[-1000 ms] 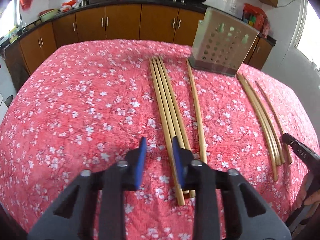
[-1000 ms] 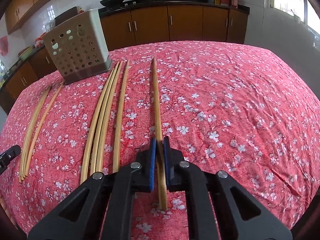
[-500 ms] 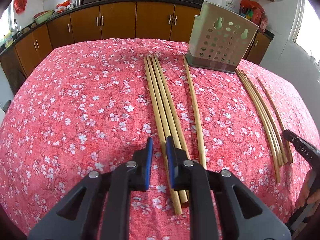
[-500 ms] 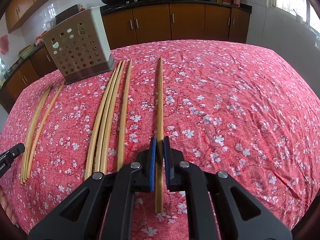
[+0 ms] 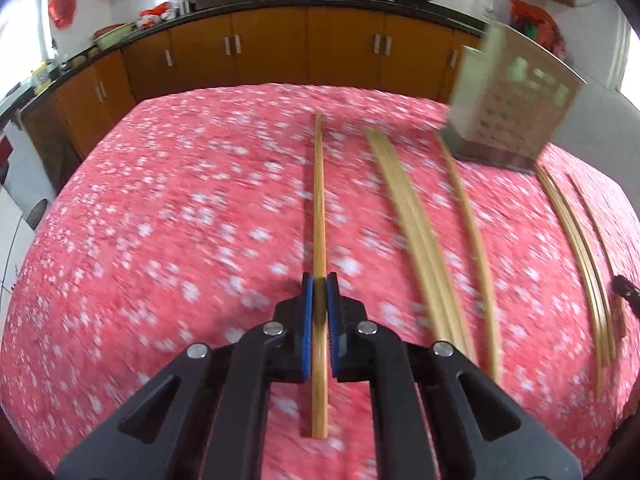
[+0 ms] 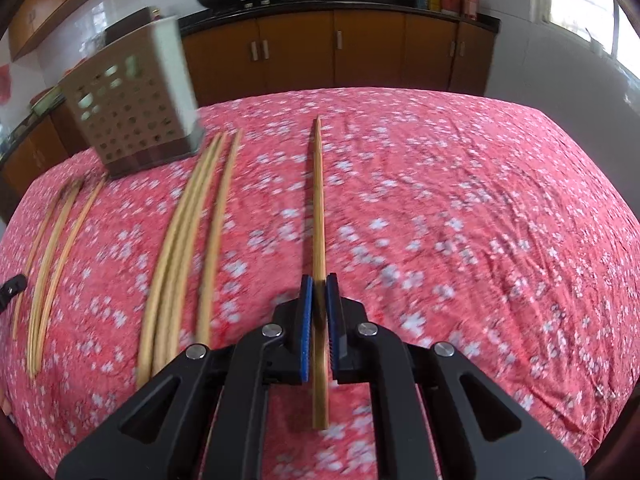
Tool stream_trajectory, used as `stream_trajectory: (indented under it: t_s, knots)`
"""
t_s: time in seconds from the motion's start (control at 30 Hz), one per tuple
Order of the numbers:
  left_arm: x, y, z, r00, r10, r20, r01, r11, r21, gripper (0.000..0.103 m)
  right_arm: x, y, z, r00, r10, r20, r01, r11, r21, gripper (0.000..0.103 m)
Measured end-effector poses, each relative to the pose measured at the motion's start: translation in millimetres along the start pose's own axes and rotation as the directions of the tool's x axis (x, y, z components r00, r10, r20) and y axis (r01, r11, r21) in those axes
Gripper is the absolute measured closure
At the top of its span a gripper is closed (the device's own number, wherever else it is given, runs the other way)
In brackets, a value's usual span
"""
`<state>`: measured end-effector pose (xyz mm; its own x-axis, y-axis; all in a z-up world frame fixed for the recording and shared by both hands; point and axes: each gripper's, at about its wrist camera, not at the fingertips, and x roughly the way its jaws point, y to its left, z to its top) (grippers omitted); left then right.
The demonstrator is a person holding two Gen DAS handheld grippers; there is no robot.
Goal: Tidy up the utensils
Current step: 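Lower the right tool onto a single wooden chopstick and close it while the left tool grasps another, then lift both held chopsticks and carry them over the perforated holder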
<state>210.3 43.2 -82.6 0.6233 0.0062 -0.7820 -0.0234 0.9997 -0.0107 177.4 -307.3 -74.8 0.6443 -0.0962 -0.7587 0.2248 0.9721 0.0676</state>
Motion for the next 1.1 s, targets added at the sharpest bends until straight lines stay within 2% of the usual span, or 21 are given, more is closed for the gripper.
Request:
stream_trajectory:
  t_s: [0.1,0.33,0.73,0.8,0.9,1.1]
  knots:
    - [2.4,14.0,4.0,0.999,-0.036,0.004,0.037,0.999,-0.038,0.092,7.2,-14.6,7.8,1.000,-0.005,0.003,0.004,0.999,0.054,0.095]
    - [-4.9,17.6,-1.1,0.997,-0.077,0.003,0.077,0.996,-0.043,0.092,6.8,-15.9,5.2,1.000,-0.007,0.004,0.007,0.999,0.041,0.095]
    - [-16.7,13.0,-14.9,0.998,-0.057,-0.001,0.057,0.998,-0.012,0.095,-7.1,-15.5,-7.6,1.000,-0.006,0.014,0.005,1.000,0.030,0.095]
    - [-20.2,12.9,-15.5,0.999,-0.054,0.002,0.054,0.999,-0.005,0.095,-17.2,-17.4,-7.0,0.999,-0.002,0.050,0.000,0.999,0.035,0.095]
    - [-36.0,17.2,-12.0,0.997,-0.067,0.047,0.068,0.998,-0.007,0.095,-39.2,-20.4,0.3,0.992,0.000,0.129,-0.005,0.999,0.039,0.095]
    - [-84.1,24.8,8.2,0.975,-0.100,0.199,0.105,0.994,-0.019,0.095,-81.9,-27.9,18.7,0.961,0.014,0.277,-0.029,0.998,0.049,0.095]
